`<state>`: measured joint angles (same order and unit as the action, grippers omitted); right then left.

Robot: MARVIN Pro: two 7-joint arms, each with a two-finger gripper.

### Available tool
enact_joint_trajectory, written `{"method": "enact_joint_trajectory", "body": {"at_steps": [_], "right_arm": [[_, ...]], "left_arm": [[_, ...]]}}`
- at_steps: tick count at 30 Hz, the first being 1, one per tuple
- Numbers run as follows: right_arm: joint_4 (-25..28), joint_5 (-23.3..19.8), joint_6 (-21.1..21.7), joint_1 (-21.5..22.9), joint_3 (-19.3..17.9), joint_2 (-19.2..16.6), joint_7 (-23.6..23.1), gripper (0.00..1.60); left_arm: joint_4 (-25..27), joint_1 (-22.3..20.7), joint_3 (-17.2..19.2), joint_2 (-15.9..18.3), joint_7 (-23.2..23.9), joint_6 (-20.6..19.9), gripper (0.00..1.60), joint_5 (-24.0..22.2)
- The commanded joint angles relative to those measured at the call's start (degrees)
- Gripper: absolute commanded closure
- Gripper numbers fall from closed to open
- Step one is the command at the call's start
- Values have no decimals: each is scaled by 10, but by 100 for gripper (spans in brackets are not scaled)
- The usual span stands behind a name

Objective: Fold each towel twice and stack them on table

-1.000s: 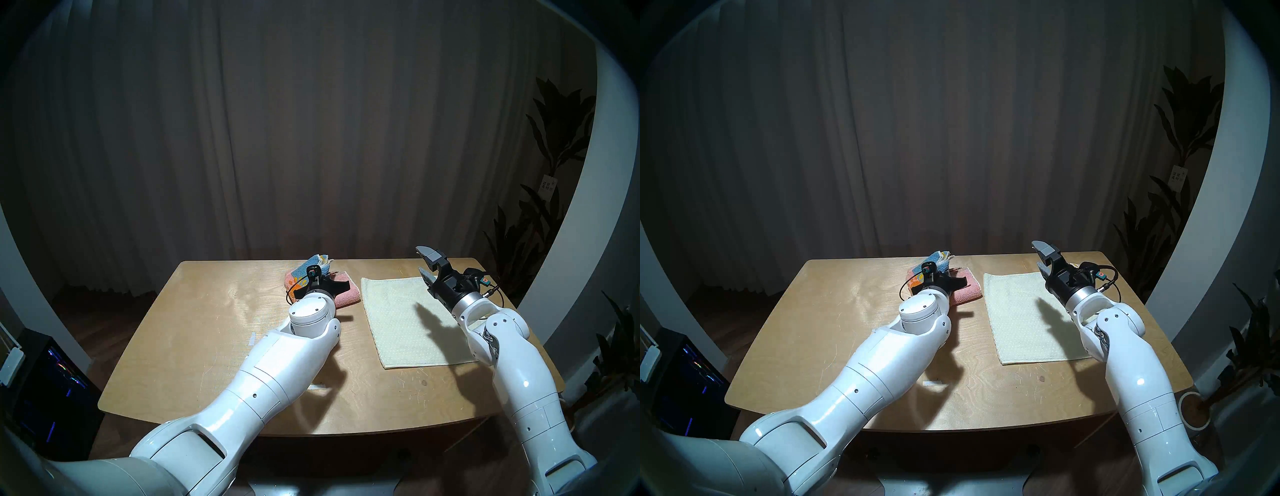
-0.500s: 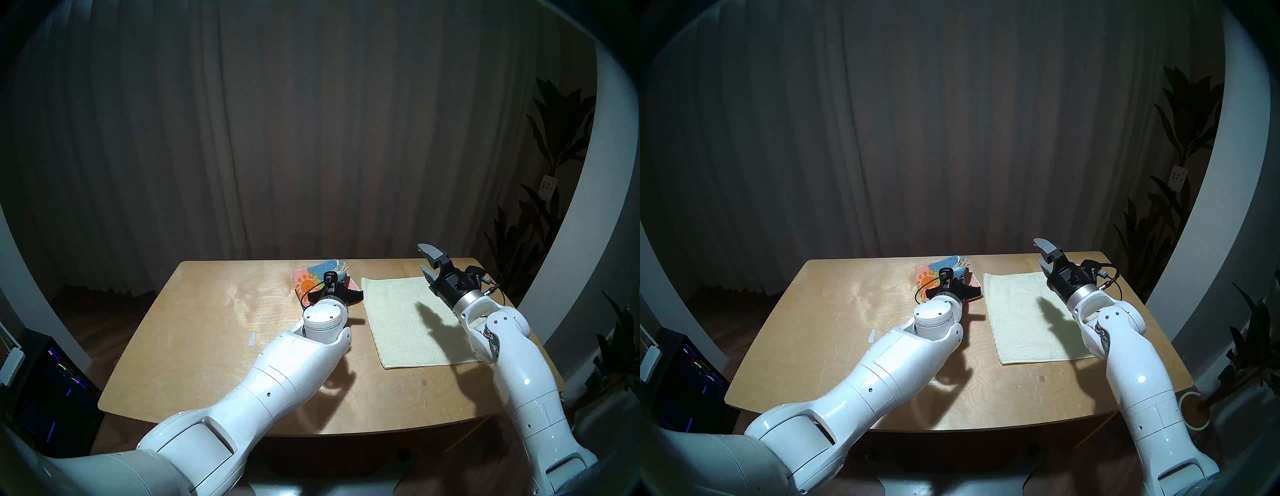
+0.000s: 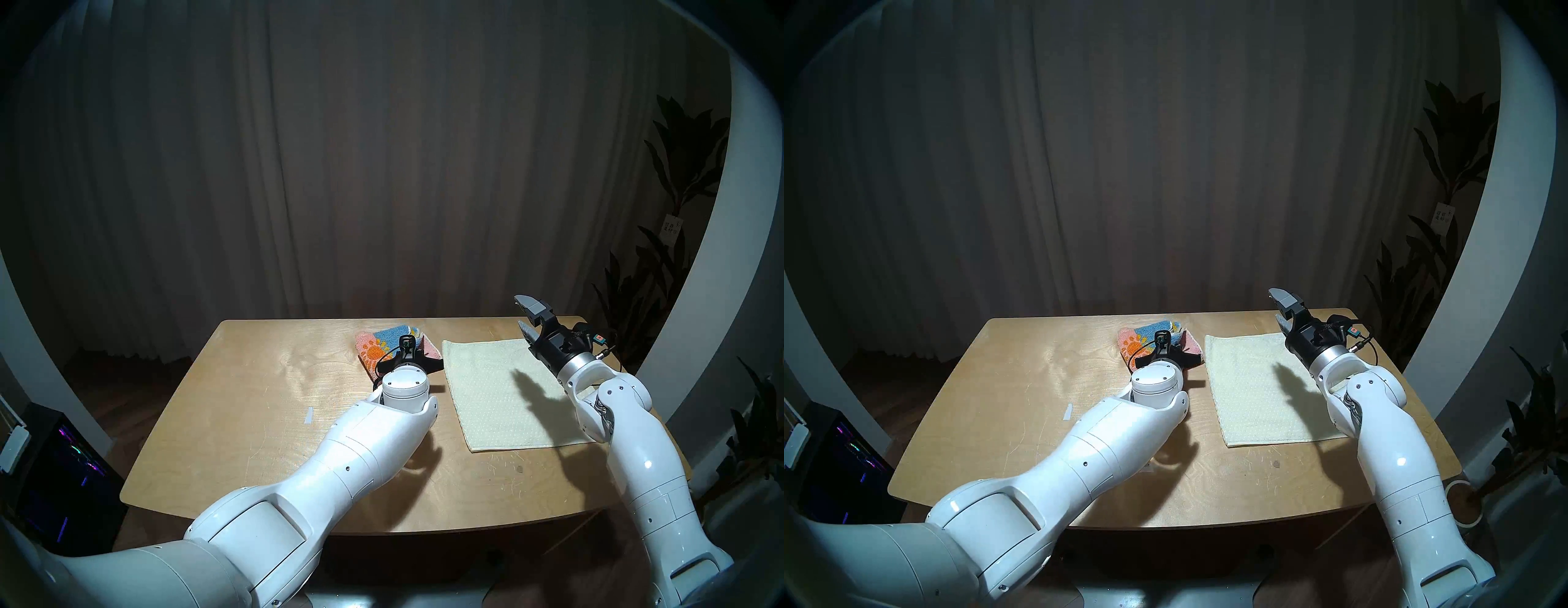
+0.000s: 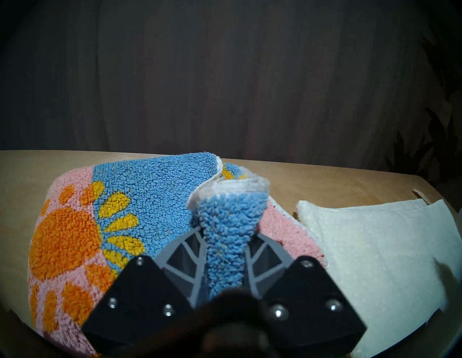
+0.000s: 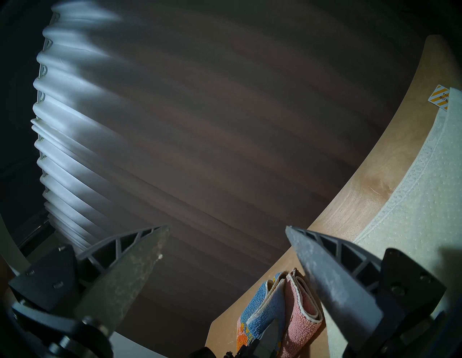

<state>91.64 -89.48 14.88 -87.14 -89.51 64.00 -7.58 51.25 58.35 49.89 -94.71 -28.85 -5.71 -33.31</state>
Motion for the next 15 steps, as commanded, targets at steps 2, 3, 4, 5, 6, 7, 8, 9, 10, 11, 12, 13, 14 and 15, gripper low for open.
{"method": "enact_joint_trajectory", "body": {"at_steps": [2,3,4,5,6,7,8,9,10,11,12,13,14,15], "right_arm": [[8,9,-5,16,1,-3,-4,0],[7,10,-4,17,2,-2,-4,0],[6,11,-5,17,2,-2,-5,0],[5,15,-6,19,3,-2,-4,0],[4,16,-6,20,3,-2,-4,0],[3,17,-6,21,4,-2,-5,0],[2,19,-7,22,4,-2,-6,0],[1,20,-7,23,4,-1,-6,0],[0,22,-8,24,4,-2,-7,0],[0,22,-8,24,4,-2,-7,0],[0,23,-8,25,4,-2,-6,0],[0,25,-9,26,3,-3,-5,0],[-1,25,-9,28,2,-3,-5,0],[-1,27,-10,28,1,-4,-5,0]], "left_arm": [[-12,-33,-4,-25,4,10,73,5],[-11,-32,2,-28,2,9,23,0],[-13,-34,-1,-27,3,11,1,4],[-11,-34,2,-28,2,9,0,1],[-11,-34,2,-28,2,9,0,1],[-10,-34,2,-27,4,11,0,2],[-9,-34,3,-28,2,9,0,1],[-8,-33,4,-27,3,9,0,1],[-4,-31,4,-26,7,11,0,0],[-4,-31,4,-26,7,11,0,0],[1,-28,4,-25,6,11,0,0],[7,-25,5,-23,7,12,0,0],[18,-20,6,-22,6,9,0,0],[26,-16,5,-20,11,10,0,-1]]}}
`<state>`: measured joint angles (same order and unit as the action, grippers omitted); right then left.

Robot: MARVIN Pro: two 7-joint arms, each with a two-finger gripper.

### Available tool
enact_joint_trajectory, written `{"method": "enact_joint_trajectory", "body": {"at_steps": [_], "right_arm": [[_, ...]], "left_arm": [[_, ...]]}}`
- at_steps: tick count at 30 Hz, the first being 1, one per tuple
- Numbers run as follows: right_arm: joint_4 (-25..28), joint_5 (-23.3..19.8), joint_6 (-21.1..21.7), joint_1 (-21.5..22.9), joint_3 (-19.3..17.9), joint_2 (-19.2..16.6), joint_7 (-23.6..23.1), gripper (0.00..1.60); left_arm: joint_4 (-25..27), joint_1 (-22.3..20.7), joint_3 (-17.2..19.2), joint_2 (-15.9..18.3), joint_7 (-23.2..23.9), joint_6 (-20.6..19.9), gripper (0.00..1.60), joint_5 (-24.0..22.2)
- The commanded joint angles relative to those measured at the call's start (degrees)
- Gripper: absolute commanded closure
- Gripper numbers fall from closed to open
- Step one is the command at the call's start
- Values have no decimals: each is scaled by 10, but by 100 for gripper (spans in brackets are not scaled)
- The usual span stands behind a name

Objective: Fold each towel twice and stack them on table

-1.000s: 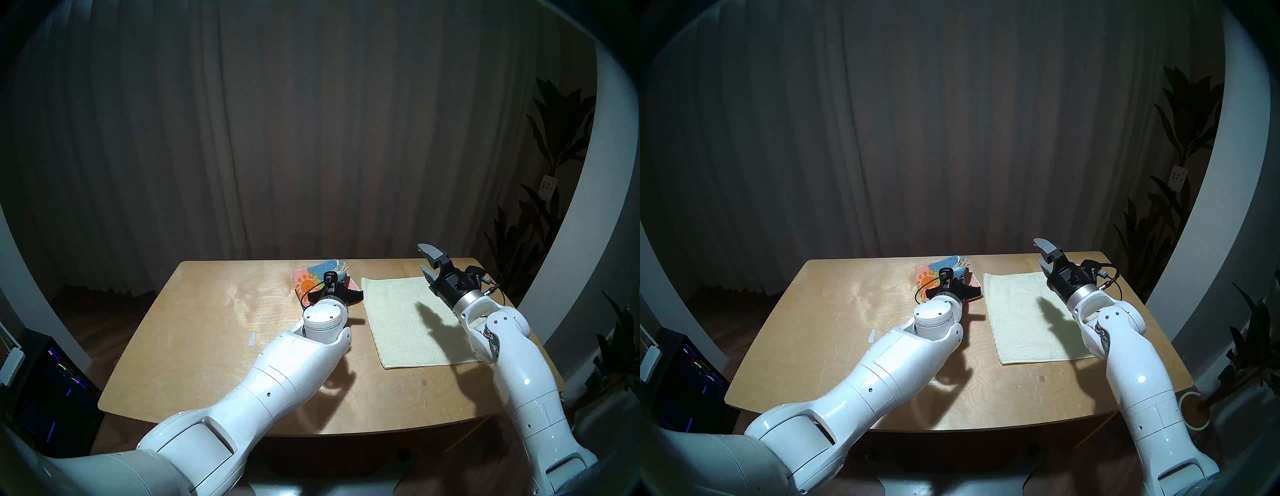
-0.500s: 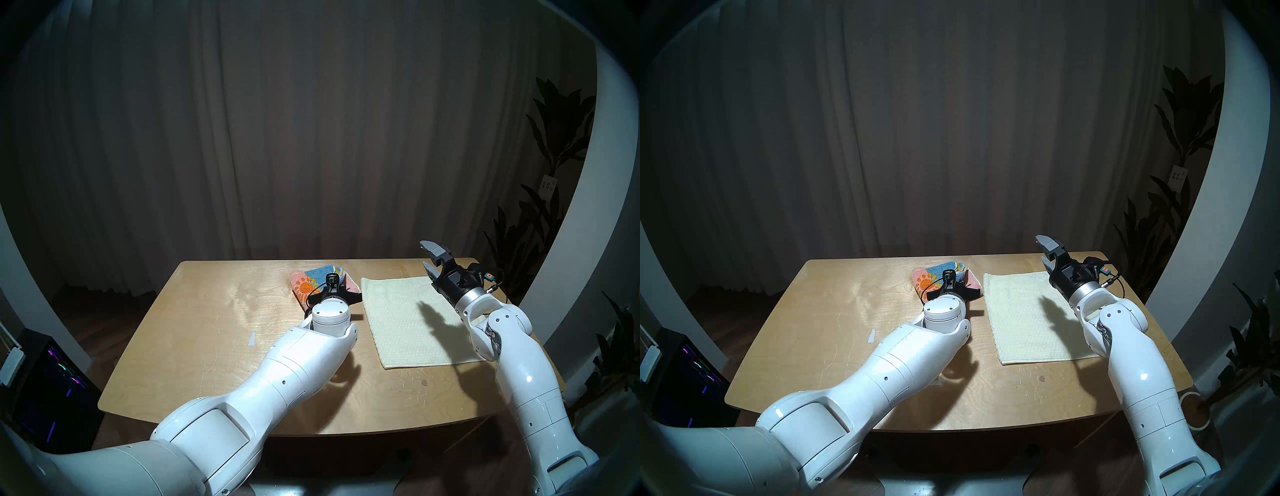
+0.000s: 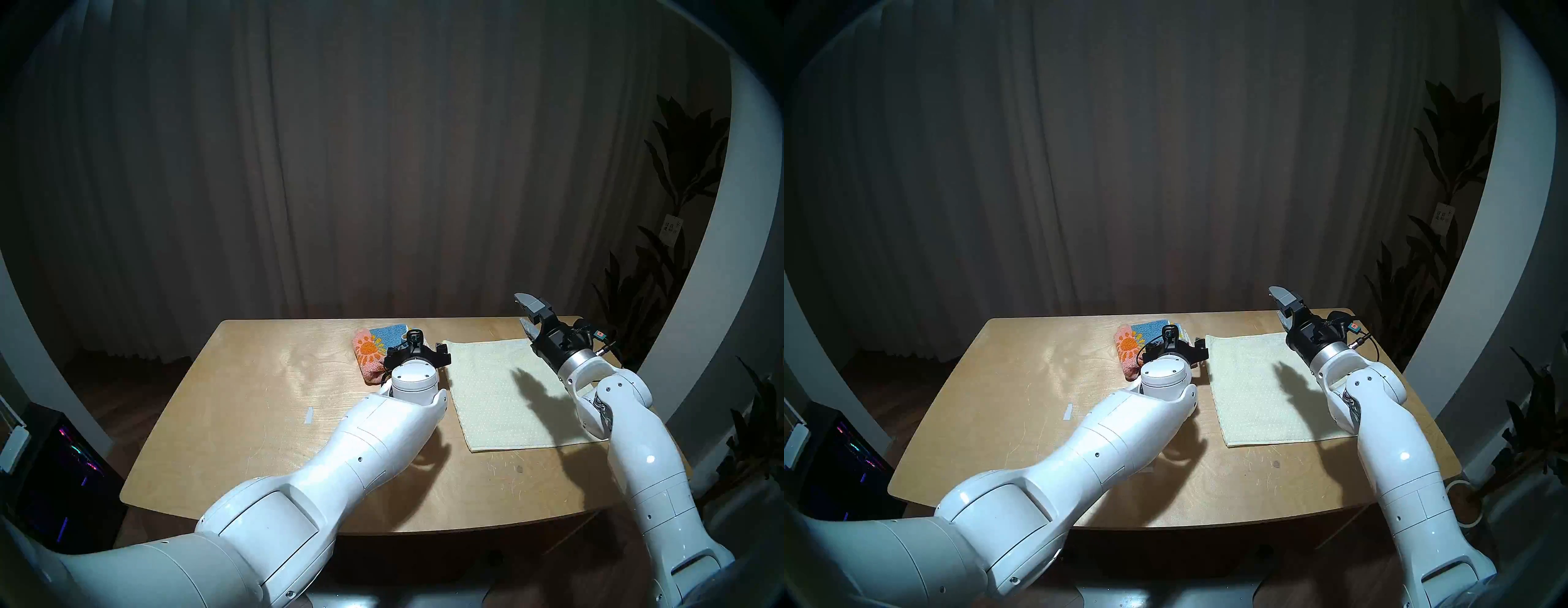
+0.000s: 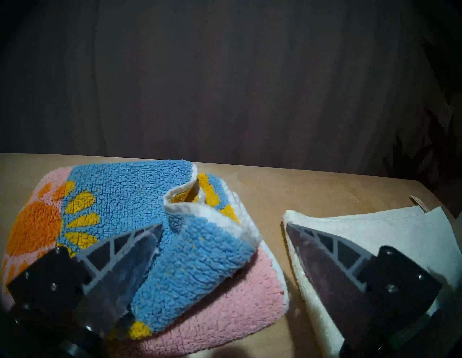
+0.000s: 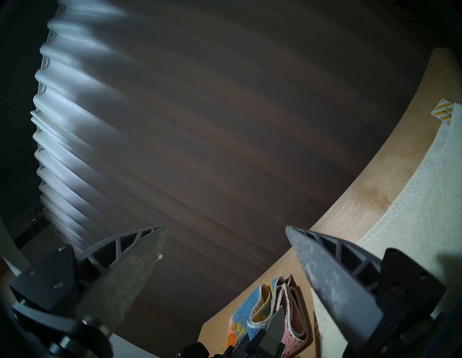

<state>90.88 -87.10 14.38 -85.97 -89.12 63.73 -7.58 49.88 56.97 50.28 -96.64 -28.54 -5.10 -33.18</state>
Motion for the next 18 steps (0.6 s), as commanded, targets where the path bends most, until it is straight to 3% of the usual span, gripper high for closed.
{"method": "enact_joint_trajectory", "body": {"at_steps": [1,14,18], "right_arm": [[6,3,-4,17,-4,-1,-5,0],[0,13,-6,25,-14,-10,-4,0],[-1,20,-7,27,-14,-12,-6,0]], "left_arm": [[46,1,0,-1,5,2,0,-1],[87,39,-13,8,42,-29,0,-18],[112,50,-16,15,40,-14,0,-16]]}}
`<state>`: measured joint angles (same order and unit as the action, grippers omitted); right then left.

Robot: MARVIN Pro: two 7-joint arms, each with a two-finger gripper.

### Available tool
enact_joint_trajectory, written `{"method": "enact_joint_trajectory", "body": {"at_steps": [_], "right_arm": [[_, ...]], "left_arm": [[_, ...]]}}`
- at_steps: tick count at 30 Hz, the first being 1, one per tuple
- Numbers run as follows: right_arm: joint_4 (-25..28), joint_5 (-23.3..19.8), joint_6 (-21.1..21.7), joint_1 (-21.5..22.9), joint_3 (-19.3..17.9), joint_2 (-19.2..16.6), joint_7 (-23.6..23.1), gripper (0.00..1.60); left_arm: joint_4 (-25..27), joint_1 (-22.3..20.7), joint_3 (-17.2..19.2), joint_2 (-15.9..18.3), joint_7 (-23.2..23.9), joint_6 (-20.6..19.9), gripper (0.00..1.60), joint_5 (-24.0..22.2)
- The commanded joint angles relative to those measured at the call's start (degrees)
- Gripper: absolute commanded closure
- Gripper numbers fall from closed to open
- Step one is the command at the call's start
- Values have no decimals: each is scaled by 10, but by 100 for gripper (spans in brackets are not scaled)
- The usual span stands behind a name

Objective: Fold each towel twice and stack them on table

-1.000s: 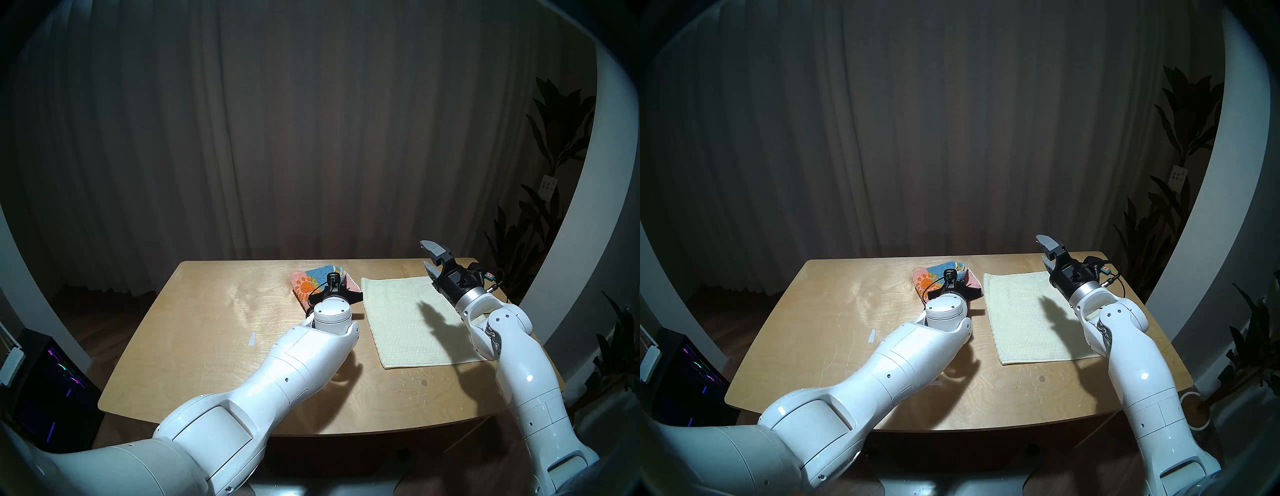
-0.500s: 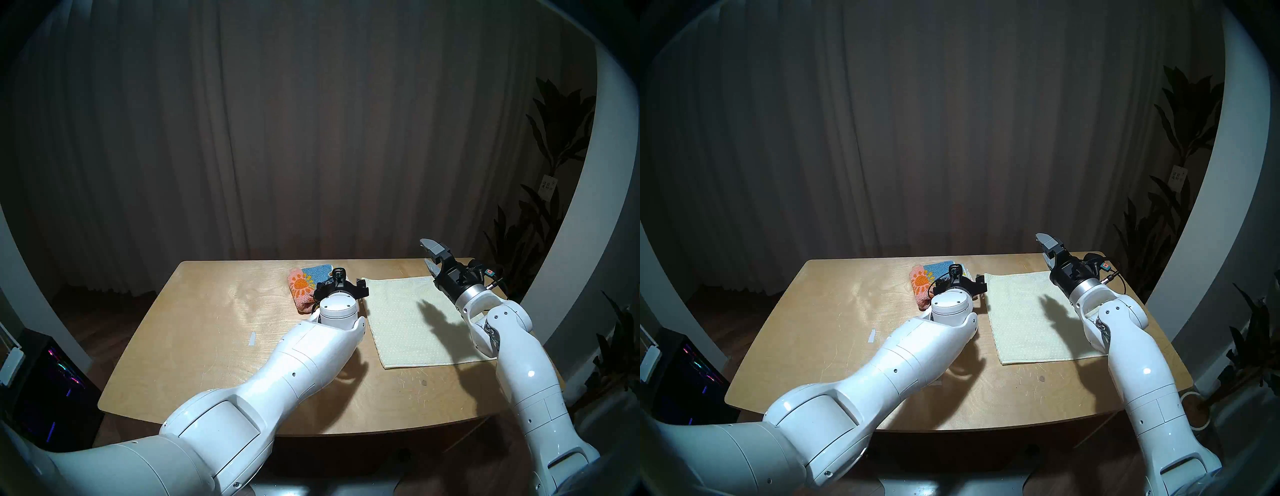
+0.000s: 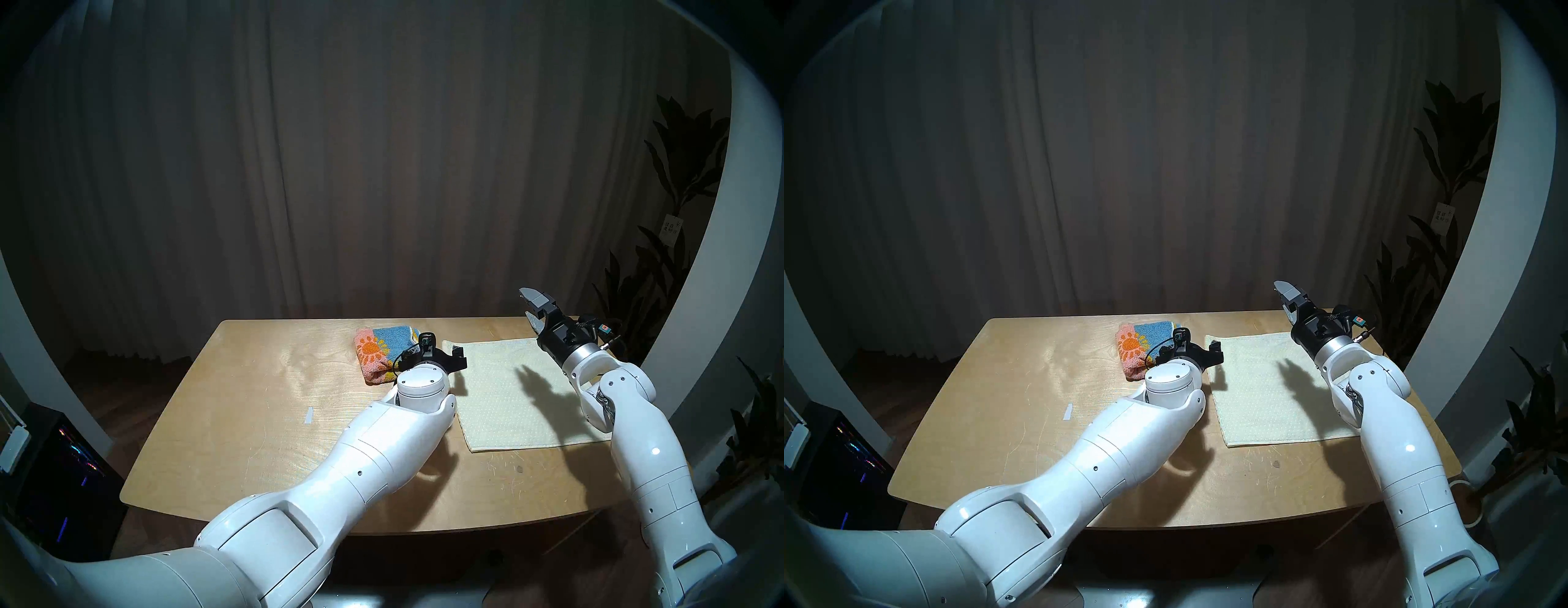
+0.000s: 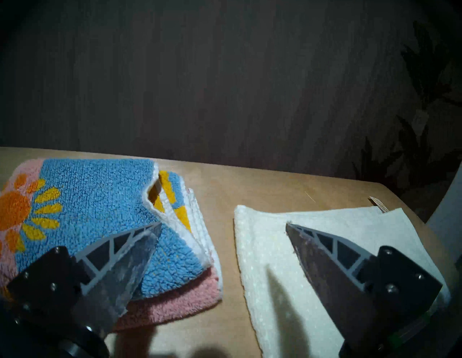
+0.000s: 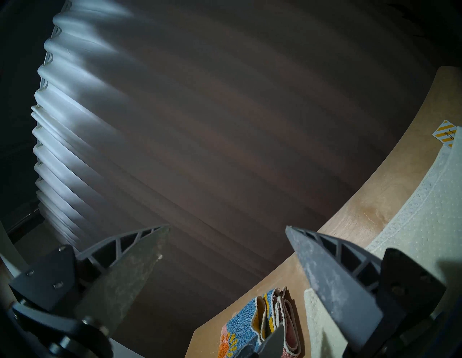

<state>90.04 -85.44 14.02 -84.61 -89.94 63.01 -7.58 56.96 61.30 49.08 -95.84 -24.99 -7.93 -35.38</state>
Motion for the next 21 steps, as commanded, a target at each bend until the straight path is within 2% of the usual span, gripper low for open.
{"method": "enact_joint_trajectory", "body": {"at_steps": [1,3,4,6,11,14,15,17,21], "right_arm": [[7,2,-3,13,-6,-4,-6,0],[6,11,-10,15,-5,-5,-5,0],[6,-4,-3,17,-12,-1,-5,0],[7,-3,-5,19,-15,-3,-7,0],[21,7,-10,24,-35,-22,-1,0],[19,8,-8,13,-39,-25,4,0],[22,3,-5,-3,-42,-24,4,0],[23,3,-5,-12,-42,-22,5,0],[30,-6,0,-43,-41,-13,10,0]], "left_arm": [[51,8,0,7,-6,9,0,4],[66,11,2,13,-13,22,0,9],[72,11,6,15,-22,20,0,9],[77,12,9,16,-25,19,0,7],[121,36,40,27,-25,72,0,-7],[139,44,57,31,-20,92,0,-17],[159,53,69,39,-18,107,0,-25],[157,54,79,37,-17,110,0,-34],[198,86,114,53,-17,124,0,-68]]}}
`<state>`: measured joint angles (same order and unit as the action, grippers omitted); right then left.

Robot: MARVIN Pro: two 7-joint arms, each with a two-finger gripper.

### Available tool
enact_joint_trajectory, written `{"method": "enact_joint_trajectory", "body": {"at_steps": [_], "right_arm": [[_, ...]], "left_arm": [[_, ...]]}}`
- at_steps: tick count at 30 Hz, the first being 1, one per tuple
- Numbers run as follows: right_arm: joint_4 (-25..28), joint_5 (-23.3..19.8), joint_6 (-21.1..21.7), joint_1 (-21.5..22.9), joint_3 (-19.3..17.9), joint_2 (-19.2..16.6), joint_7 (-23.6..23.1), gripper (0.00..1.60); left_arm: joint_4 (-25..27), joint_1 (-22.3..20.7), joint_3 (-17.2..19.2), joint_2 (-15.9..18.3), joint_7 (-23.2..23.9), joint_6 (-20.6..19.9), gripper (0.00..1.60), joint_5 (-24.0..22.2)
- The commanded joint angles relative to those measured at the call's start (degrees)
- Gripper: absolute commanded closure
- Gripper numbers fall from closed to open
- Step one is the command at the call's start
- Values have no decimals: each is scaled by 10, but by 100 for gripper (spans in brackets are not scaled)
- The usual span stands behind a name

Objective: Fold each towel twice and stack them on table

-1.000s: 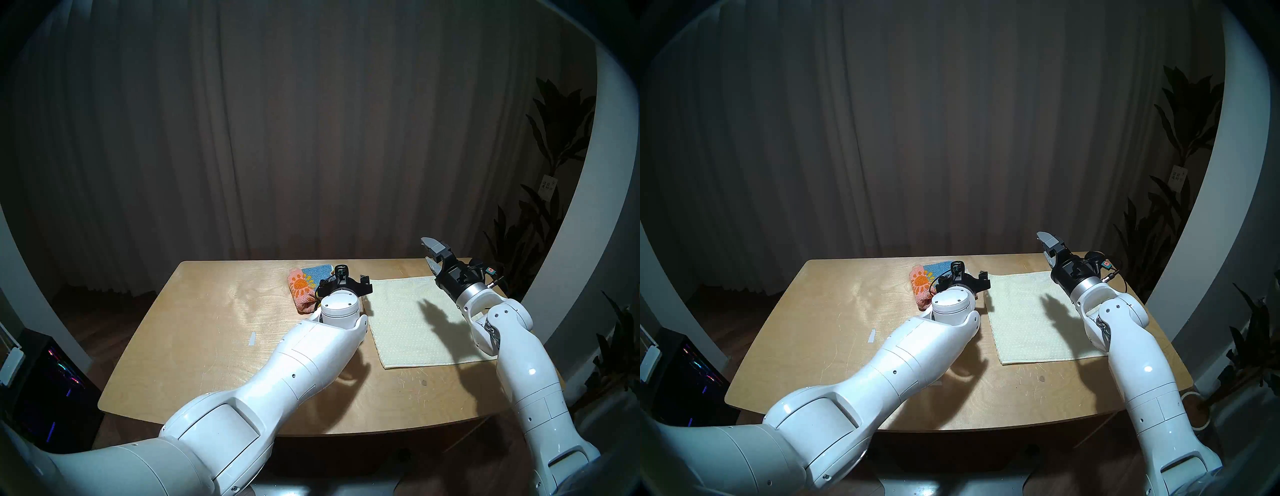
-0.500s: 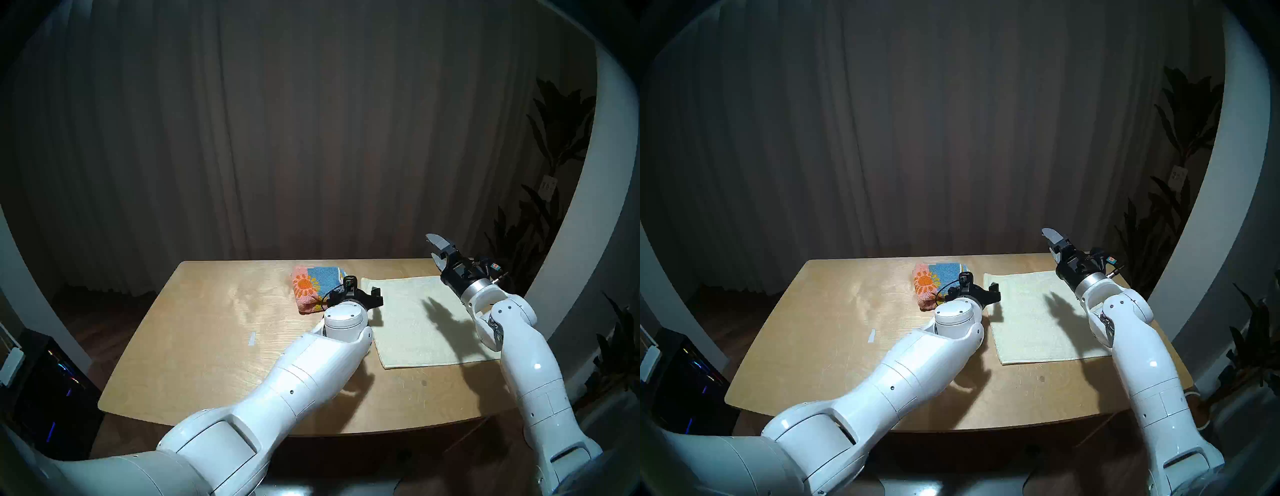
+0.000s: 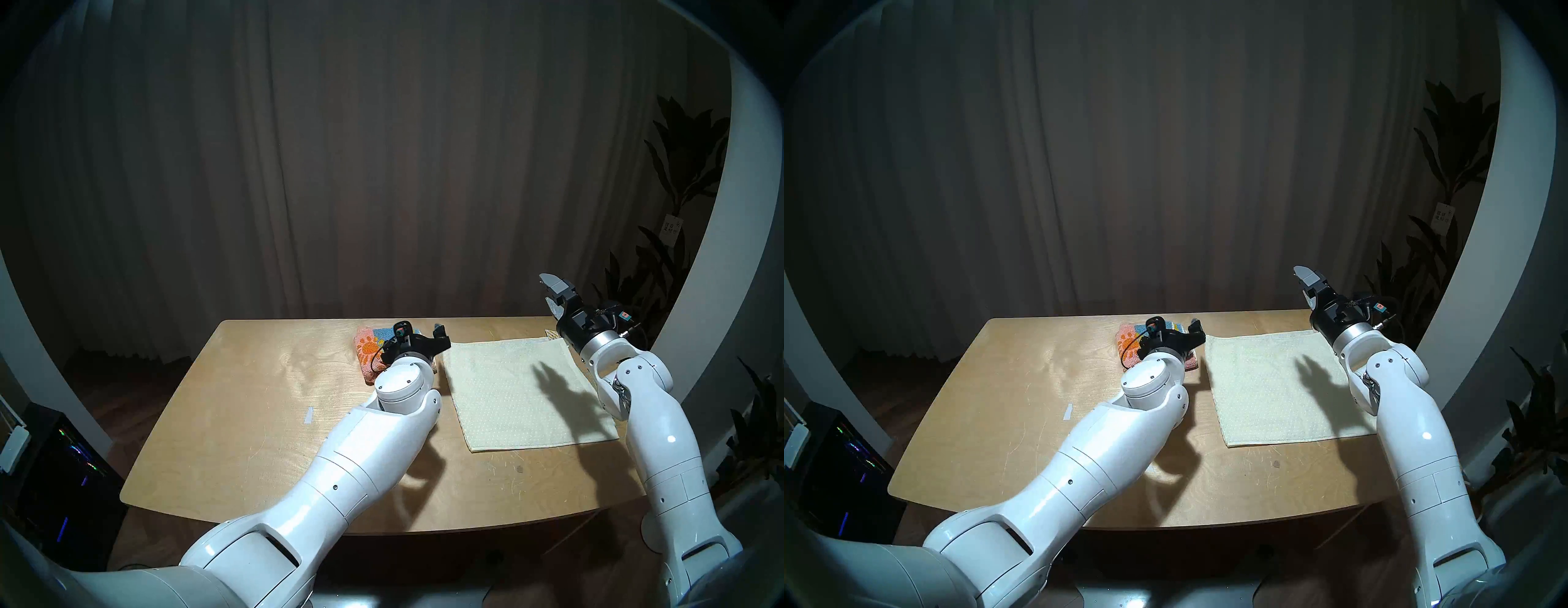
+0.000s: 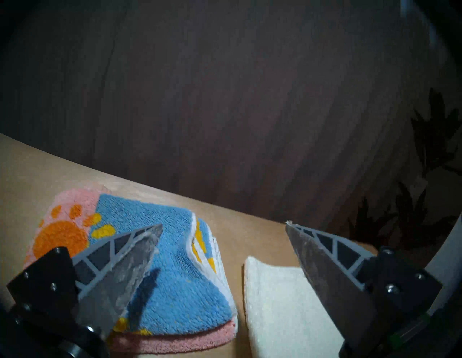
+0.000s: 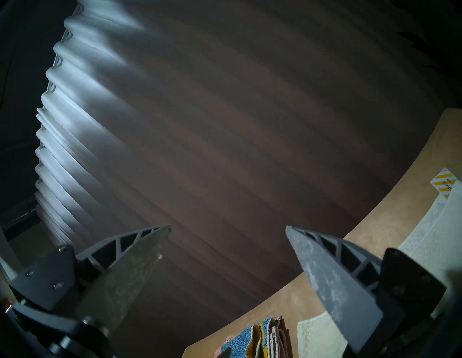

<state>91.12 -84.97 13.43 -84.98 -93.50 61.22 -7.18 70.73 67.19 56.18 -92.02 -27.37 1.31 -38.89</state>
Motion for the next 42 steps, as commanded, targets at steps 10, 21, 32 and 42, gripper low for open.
{"method": "enact_joint_trajectory", "body": {"at_steps": [10,21,32,42], "right_arm": [[31,-25,6,-89,-12,8,30,0],[53,-43,12,-158,-46,3,70,0],[106,-68,24,-226,-94,-4,98,0],[161,-107,53,-300,-157,-1,127,0]], "left_arm": [[128,79,77,23,24,30,0,-97],[210,134,88,23,40,16,0,-172],[290,192,95,27,49,-26,0,-262],[354,253,101,49,45,-98,0,-371]]}}
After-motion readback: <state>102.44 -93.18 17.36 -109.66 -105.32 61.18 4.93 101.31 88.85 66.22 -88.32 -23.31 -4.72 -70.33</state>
